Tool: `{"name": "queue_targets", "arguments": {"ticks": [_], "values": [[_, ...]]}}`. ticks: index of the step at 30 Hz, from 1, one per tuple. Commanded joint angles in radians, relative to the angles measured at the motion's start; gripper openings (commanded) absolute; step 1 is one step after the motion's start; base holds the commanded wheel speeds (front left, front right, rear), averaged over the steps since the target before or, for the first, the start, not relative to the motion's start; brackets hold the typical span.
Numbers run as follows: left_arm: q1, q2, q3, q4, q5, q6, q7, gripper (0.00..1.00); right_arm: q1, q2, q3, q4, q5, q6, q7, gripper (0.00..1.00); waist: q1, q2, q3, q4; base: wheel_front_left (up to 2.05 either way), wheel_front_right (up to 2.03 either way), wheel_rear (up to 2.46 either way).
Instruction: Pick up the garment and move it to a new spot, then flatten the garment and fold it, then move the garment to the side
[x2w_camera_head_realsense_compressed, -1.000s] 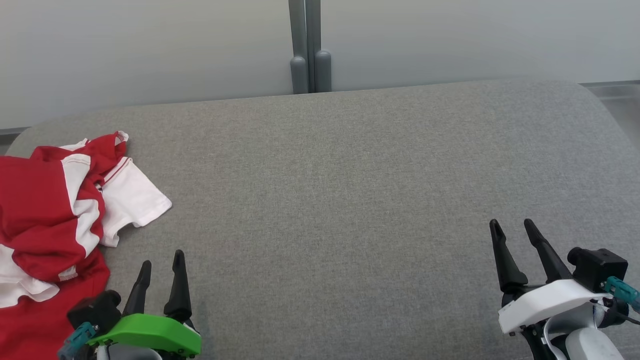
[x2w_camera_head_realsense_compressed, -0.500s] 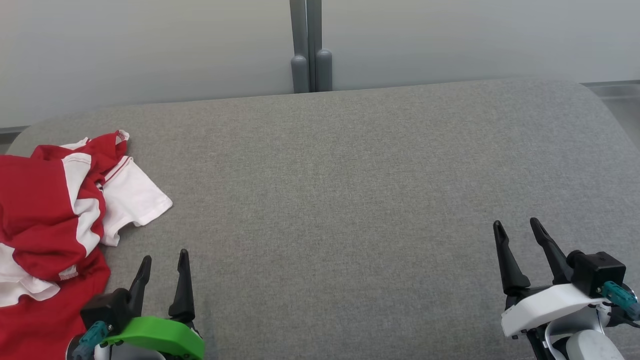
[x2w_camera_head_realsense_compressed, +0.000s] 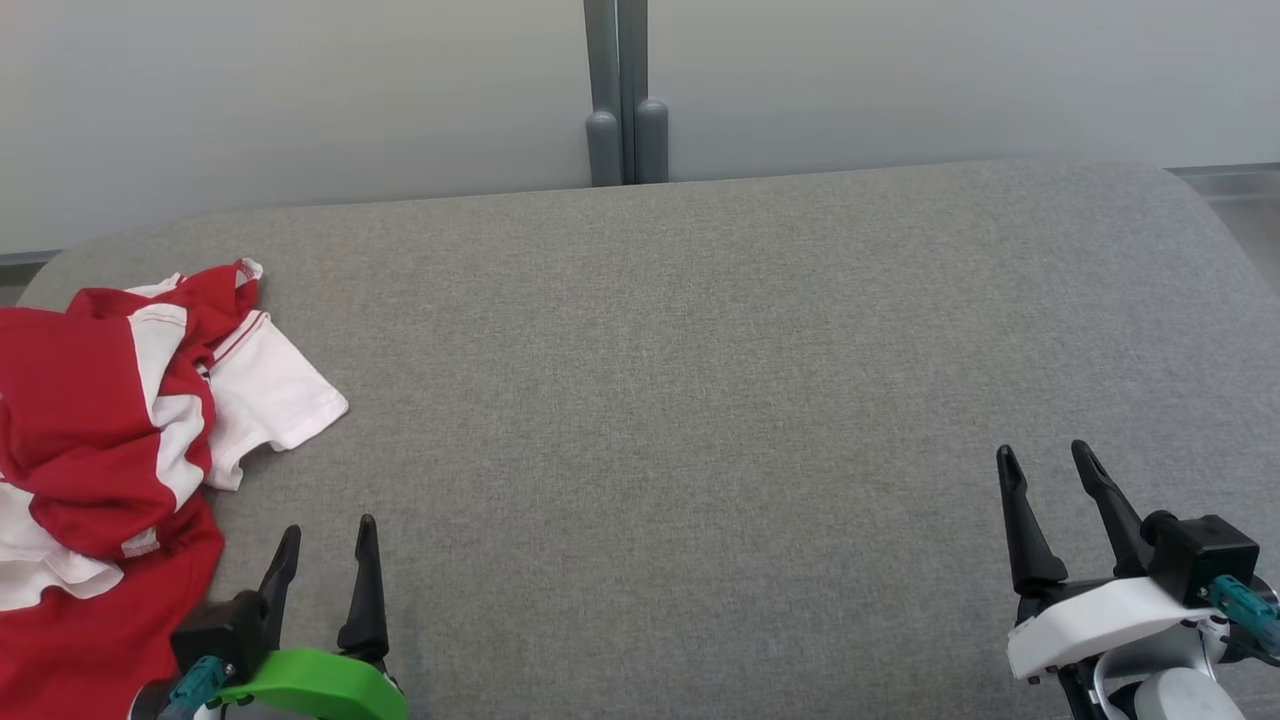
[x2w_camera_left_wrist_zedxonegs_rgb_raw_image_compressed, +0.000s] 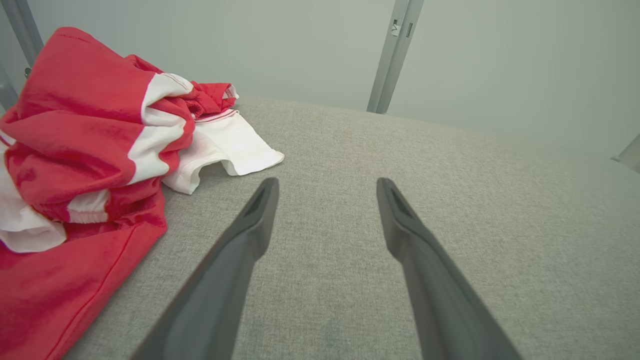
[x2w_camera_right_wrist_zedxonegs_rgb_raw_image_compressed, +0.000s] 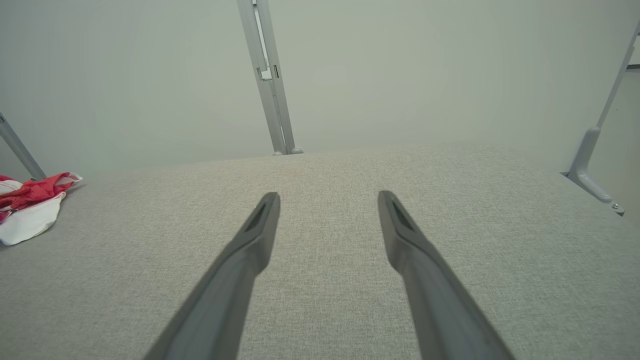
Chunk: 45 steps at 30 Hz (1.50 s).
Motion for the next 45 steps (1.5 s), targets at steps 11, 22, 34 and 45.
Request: {"name": "queue_targets", "arguments": {"ticks": [11, 22, 34, 45], "values": [[-0.006, 0.003, -0.003, 0.021, 0.064, -0.008, -0.027, 1.0, 0.007, -0.012, 0.015, 0.011, -0.029, 0.0, -0.027, 1.0, 0.0, 0.0, 0.0, 0.001, 0.0, 0.0, 0.0], [-0.01, 0.004, -0.022, 0.04, 0.077, -0.008, -0.05, 1.0, 0.012, -0.01, 0.015, 0.025, -0.063, 0.0, -0.049, 1.0, 0.0, 0.0, -0.001, 0.002, 0.0, 0.0, 0.0], [-0.012, 0.012, -0.028, 0.042, 0.047, -0.007, -0.046, 1.0, 0.01, -0.008, 0.015, 0.03, -0.046, 0.0, -0.048, 1.0, 0.0, 0.0, -0.001, 0.0, 0.0, 0.0, 0.0], [-0.027, 0.01, -0.037, 0.048, 0.053, -0.007, -0.046, 1.0, 0.01, -0.01, 0.007, 0.024, -0.047, 0.0, -0.048, 1.0, 0.0, 0.0, 0.002, 0.027, 0.0, 0.0, 0.0]]}}
